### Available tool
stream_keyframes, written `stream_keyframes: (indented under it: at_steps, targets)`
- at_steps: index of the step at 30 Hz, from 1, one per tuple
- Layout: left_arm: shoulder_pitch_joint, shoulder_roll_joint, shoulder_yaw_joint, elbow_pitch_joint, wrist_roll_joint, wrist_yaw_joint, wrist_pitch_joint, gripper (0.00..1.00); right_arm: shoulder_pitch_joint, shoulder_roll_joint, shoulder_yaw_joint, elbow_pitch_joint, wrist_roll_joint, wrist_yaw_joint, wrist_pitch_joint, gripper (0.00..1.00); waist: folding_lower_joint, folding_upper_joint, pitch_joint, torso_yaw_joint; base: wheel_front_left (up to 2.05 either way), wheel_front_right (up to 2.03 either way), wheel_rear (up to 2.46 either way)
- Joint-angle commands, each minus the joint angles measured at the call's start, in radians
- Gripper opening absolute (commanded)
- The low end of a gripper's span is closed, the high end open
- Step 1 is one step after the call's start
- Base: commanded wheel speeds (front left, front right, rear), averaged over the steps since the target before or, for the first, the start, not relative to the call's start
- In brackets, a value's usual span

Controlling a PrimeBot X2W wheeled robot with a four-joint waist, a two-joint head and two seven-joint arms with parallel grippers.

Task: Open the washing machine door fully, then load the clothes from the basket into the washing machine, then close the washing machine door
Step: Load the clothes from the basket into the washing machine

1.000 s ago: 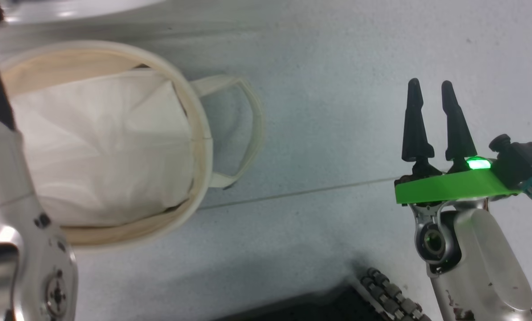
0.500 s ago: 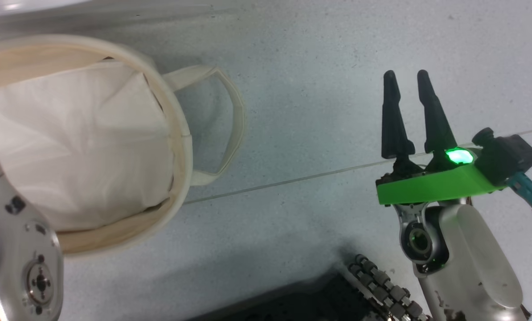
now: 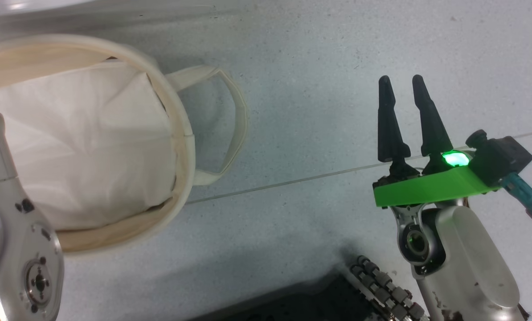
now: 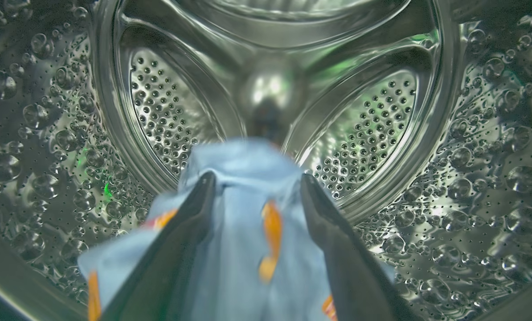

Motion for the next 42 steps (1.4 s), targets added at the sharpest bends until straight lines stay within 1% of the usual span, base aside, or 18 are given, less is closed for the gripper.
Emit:
stream_keyframes:
  at_steps: [1,9,12,16,22,28,31,38,42]
  targets:
    - [-0.005,0.040,-0.013,-0.036,0.009,0.002,-0.002,1.00,0.033,0.004,0.018,-0.022,-0.011,0.008,-0.012,1.00,-0.0001,0.0000,-0.002,0.004,0.00,0.00,0.00]
    - [0.025,0.031,-0.025,-0.039,-0.001,0.005,-0.002,1.00,0.023,0.004,0.008,-0.019,-0.026,0.008,-0.012,1.00,-0.0001,0.0000,-0.022,0.022,0.00,0.00,0.00]
    - [0.057,0.015,-0.034,-0.053,-0.007,-0.006,-0.002,1.00,0.019,0.004,-0.001,-0.016,-0.036,0.008,-0.012,1.00,-0.0001,0.0000,-0.047,0.038,0.00,0.00,0.00]
    - [0.124,-0.008,-0.061,-0.073,-0.004,-0.025,-0.002,1.00,0.009,0.004,-0.005,-0.003,-0.094,0.008,-0.012,1.00,-0.0001,0.0000,-0.092,0.066,0.00,0.00,0.00]
    - [0.270,-0.039,-0.117,-0.029,0.001,-0.049,-0.002,1.00,0.001,0.004,-0.050,-0.002,-0.133,0.008,-0.012,1.00,-0.0001,0.0000,-0.183,0.110,0.00,0.00,0.00]
    - [0.409,-0.056,-0.151,0.015,-0.015,-0.055,-0.002,1.00,0.030,0.004,-0.049,0.019,-0.135,0.008,-0.012,1.00,-0.0001,0.0000,-0.290,0.151,0.00,0.00,0.00]
    - [0.480,-0.060,-0.155,0.006,-0.026,-0.049,-0.002,1.00,0.047,0.004,-0.041,0.031,-0.127,0.008,-0.012,1.00,-0.0001,0.0000,-0.345,0.164,0.00,0.00,0.00]
    - [0.647,-0.065,-0.159,-0.024,-0.086,-0.060,-0.002,1.00,0.085,0.004,-0.030,0.050,-0.115,0.008,-0.012,1.00,-0.0001,0.0000,-0.465,0.182,0.00,0.00,0.00]
    - [0.733,-0.066,-0.191,-0.045,-0.130,-0.065,-0.002,1.00,0.106,0.004,-0.027,0.058,-0.110,0.008,-0.012,1.00,-0.0001,0.0000,-0.517,0.187,0.00,0.00,0.00]
